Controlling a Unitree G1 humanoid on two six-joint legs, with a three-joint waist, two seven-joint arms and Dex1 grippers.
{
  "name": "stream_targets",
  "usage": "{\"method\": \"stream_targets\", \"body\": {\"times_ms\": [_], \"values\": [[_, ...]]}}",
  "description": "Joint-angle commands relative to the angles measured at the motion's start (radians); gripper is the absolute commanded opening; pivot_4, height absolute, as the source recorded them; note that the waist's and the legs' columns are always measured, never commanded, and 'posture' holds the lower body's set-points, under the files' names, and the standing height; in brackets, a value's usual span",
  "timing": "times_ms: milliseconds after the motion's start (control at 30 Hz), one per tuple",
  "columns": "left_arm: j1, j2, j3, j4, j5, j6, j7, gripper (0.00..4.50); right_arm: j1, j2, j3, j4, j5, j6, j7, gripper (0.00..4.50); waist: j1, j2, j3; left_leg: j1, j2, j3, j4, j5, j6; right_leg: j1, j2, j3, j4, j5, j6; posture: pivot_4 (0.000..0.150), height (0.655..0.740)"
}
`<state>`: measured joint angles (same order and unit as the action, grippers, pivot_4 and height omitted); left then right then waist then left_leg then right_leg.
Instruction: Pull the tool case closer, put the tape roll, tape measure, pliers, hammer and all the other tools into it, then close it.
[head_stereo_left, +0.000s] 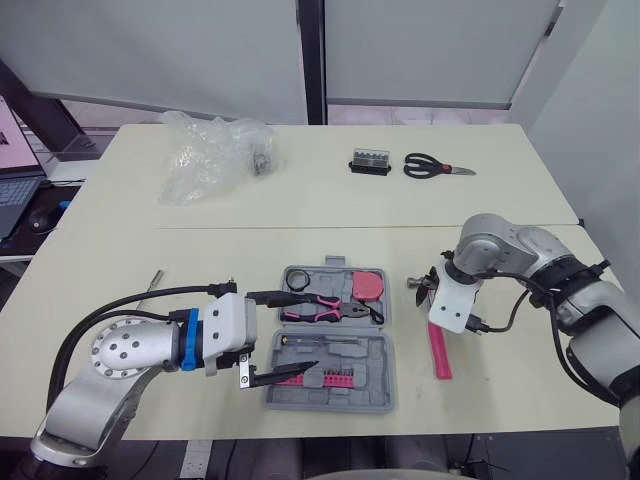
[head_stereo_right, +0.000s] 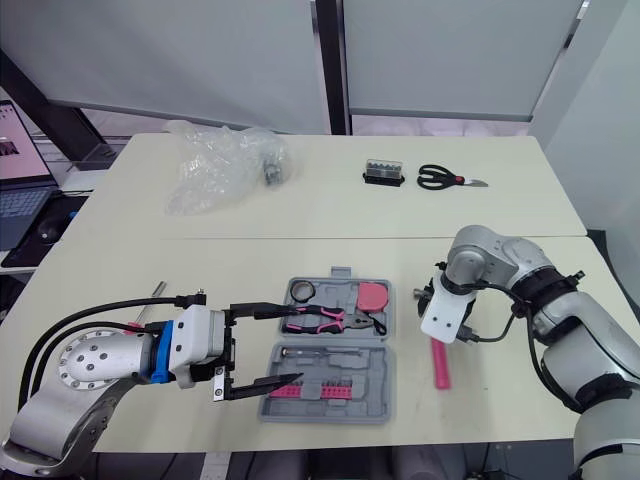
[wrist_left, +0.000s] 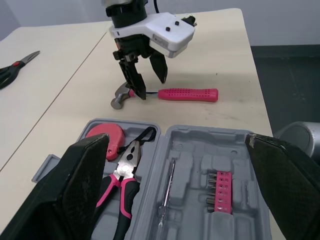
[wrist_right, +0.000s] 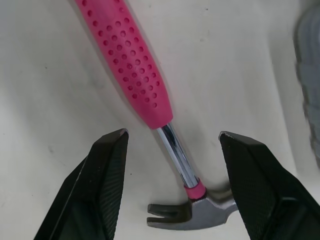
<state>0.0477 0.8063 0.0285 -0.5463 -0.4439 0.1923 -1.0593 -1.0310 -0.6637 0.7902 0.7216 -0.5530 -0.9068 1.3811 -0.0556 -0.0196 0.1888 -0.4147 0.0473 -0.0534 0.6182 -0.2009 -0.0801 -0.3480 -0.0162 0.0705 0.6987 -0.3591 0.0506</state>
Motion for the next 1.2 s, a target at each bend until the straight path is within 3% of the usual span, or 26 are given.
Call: {"method": "stream_targets", "body": {"times_ms": [33,233,633,767,1000,1100,1200], "values": [[0.011,-0.003,-0.006,-0.037,0.007,-0.007,0.01,4.5,-0.048,0.028,0.017,0.061,-0.062,-0.047,-0.052,3.08,0.0,0.0,0.0,0.0,0.0,0.0,0.0,0.0,0.0,0.0,0.0,0.0,0.0,0.0,0.0,0.15,0.74],[0.032,-0.007,-0.008,-0.049,0.015,-0.012,0.021,4.5,-0.098,0.085,0.066,0.19,-0.182,-0.088,-0.165,3.08,0.0,0.0,0.0,0.0,0.0,0.0,0.001,0.0,0.0,0.0,0.0,0.0,0.001,0.0,0.0,0.15,0.74],[0.048,-0.014,-0.007,-0.047,0.021,-0.017,0.032,4.5,-0.092,0.118,0.06,0.298,-0.231,-0.11,-0.279,0.75,-0.001,0.0,0.0,0.01,0.0,-0.001,0.001,0.0,0.0,0.012,0.0,0.0,0.001,0.0,0.0,0.15,0.74],[0.029,-0.011,-0.001,-0.026,0.017,-0.019,0.02,4.5,-0.076,0.078,0.021,0.275,-0.169,-0.093,-0.218,0.22,0.0,0.0,0.0,0.015,0.0,-0.001,-0.001,0.0,0.0,0.015,0.0,0.0,0.0,0.0,0.0,0.15,0.74],[0.009,-0.014,-0.007,-0.005,0.019,-0.025,0.01,4.5,0.014,-0.071,-0.089,0.074,0.073,0.037,0.012,0.22,0.009,0.001,0.001,0.013,-0.001,0.001,-0.001,0.0,0.0,0.014,-0.002,0.0,-0.002,0.0,0.0,0.15,0.74],[-0.004,-0.017,-0.016,0.007,0.021,-0.03,0.003,4.5,0.085,-0.172,-0.156,-0.065,0.195,0.182,0.132,0.22,0.012,0.004,0.002,0.013,-0.001,0.001,-0.002,0.0,0.0,0.014,-0.002,0.0,-0.002,0.0,0.0,0.15,0.74],[-0.024,-0.024,-0.029,0.031,0.027,-0.039,-0.008,4.5,0.198,-0.283,-0.226,-0.255,0.351,0.487,0.224,0.22,0.019,0.004,0.003,0.013,-0.001,0.001,-0.003,0.0,0.0,0.014,-0.002,0.0,-0.002,0.0,0.0,0.15,0.74]]}}
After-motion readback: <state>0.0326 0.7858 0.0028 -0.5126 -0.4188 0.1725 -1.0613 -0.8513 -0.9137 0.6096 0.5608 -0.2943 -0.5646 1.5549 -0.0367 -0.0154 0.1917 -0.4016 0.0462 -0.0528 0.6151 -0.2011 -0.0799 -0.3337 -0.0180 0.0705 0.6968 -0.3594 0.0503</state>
